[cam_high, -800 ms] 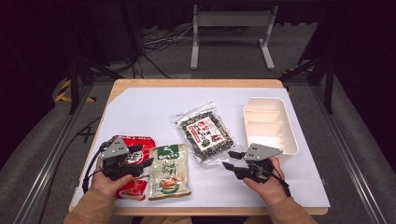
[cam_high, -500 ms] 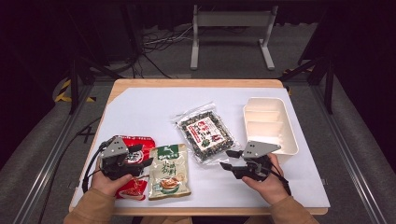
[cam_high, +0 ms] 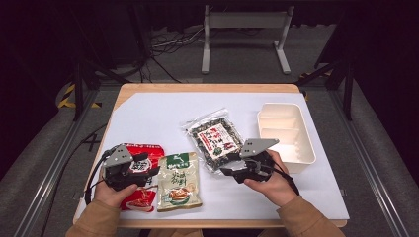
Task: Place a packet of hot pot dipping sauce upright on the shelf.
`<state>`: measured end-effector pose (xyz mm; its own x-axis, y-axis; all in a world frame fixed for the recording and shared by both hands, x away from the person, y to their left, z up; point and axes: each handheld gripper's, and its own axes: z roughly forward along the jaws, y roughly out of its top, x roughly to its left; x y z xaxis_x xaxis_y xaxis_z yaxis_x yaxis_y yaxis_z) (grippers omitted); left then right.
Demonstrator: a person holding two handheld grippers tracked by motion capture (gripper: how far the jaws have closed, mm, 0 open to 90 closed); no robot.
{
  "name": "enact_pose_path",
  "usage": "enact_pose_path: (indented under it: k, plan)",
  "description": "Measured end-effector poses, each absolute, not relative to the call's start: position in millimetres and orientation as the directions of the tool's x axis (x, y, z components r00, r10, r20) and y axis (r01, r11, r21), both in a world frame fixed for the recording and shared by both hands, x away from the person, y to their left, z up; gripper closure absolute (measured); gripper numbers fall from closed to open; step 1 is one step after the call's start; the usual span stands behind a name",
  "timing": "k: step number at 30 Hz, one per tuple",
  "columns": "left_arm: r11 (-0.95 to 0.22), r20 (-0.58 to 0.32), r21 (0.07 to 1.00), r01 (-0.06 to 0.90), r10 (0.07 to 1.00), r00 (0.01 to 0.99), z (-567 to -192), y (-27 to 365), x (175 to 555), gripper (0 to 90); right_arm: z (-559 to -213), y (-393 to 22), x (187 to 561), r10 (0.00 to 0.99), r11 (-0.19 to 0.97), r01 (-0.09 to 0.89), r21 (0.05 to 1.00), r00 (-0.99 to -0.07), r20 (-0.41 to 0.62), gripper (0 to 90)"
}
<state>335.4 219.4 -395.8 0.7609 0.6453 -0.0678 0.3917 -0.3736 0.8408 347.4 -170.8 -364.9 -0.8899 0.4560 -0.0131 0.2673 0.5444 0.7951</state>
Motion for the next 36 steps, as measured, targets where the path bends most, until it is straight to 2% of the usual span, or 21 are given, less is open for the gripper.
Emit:
enact_pose_path:
  k: [16,36]
  plan:
    - [-0.361,-0.08,0.842,0.402,0.652,0.754,-397,223,336,32.1,-358,-146,367,0.399,0.573,0.273,0.772,-0.916,0.028,40.9]
    - [-0.364,-0.078,0.841,0.399,0.65,0.756,-397,222,336,32.1,-360,-103,417,0.362,0.616,0.301,0.728,-0.929,0.078,37.3]
